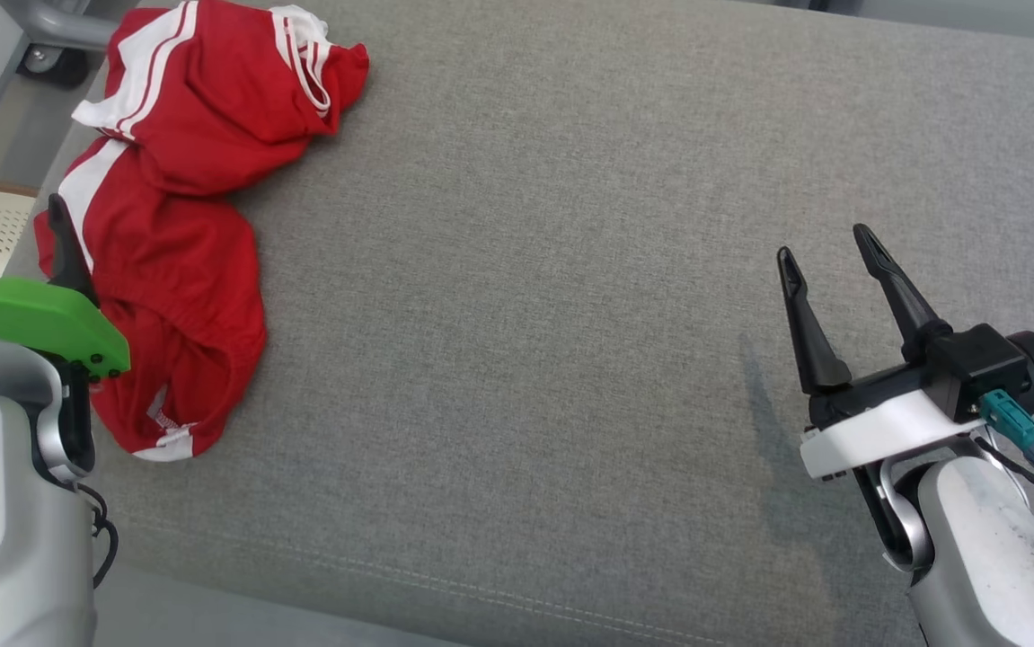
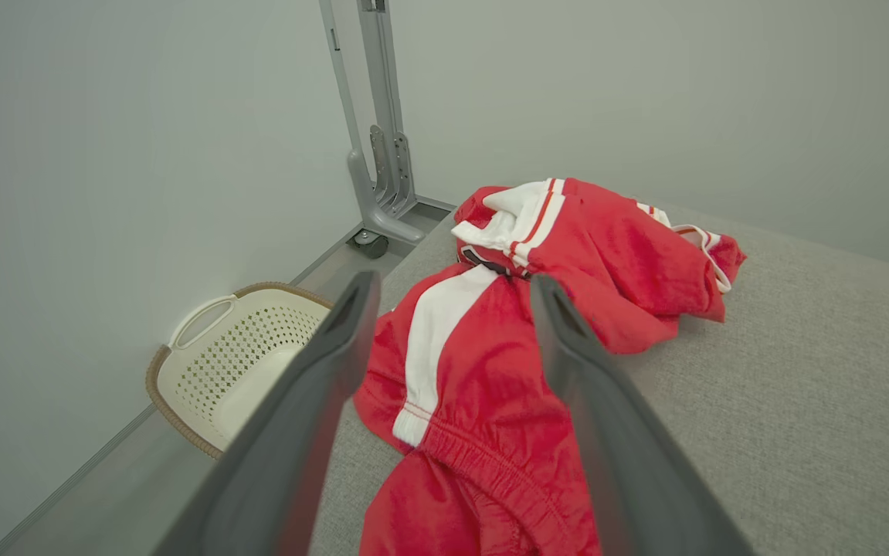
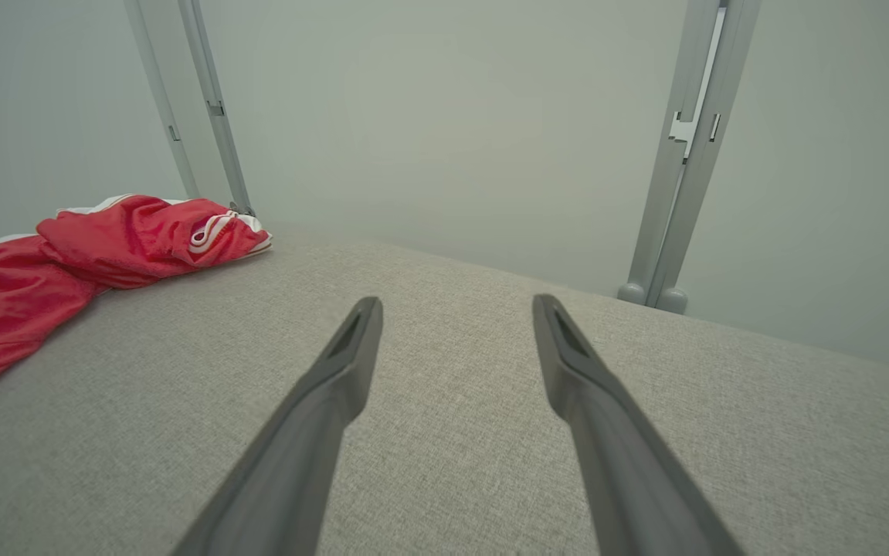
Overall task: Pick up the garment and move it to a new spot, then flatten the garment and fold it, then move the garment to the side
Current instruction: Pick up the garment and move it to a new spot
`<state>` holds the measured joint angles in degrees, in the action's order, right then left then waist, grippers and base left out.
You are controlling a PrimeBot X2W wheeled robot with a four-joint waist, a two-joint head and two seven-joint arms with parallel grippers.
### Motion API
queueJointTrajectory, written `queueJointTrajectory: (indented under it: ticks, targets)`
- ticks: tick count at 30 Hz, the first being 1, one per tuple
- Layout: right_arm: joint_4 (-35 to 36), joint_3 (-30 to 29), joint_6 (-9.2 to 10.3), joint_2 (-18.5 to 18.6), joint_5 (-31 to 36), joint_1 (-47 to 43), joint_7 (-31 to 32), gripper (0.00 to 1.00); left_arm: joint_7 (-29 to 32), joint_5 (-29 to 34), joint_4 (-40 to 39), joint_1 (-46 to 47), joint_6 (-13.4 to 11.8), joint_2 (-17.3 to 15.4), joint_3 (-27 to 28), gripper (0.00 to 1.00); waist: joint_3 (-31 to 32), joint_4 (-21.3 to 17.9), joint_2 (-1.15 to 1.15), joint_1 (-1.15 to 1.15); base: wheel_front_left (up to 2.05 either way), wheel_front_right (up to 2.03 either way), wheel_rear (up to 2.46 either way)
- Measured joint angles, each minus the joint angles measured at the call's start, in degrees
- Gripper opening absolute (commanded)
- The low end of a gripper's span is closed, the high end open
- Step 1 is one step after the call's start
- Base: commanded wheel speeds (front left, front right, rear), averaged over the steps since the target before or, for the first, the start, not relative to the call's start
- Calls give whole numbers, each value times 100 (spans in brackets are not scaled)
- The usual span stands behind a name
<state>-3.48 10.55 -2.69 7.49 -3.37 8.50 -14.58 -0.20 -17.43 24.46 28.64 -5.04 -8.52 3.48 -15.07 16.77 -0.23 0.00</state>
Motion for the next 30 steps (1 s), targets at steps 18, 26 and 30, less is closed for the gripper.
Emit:
queueJointTrajectory:
  ticks: [18, 26, 30]
  targets:
    - [66, -57, -83, 299, 92, 404, 0, 100, 622, 13, 879, 679, 110, -445, -5, 100, -915, -448, 0, 0, 0, 0, 0]
    - [66, -97, -83, 332, 92, 511, 0, 100, 704, 13, 1343, 825, 194, -404, -67, 100, -1186, -515, 0, 0, 0, 0, 0]
    - [65, -91, -85, 333, 92, 527, 0, 100, 697, 32, 1495, 900, 196, -382, -137, 100, -1225, -516, 0, 0, 0, 0, 0]
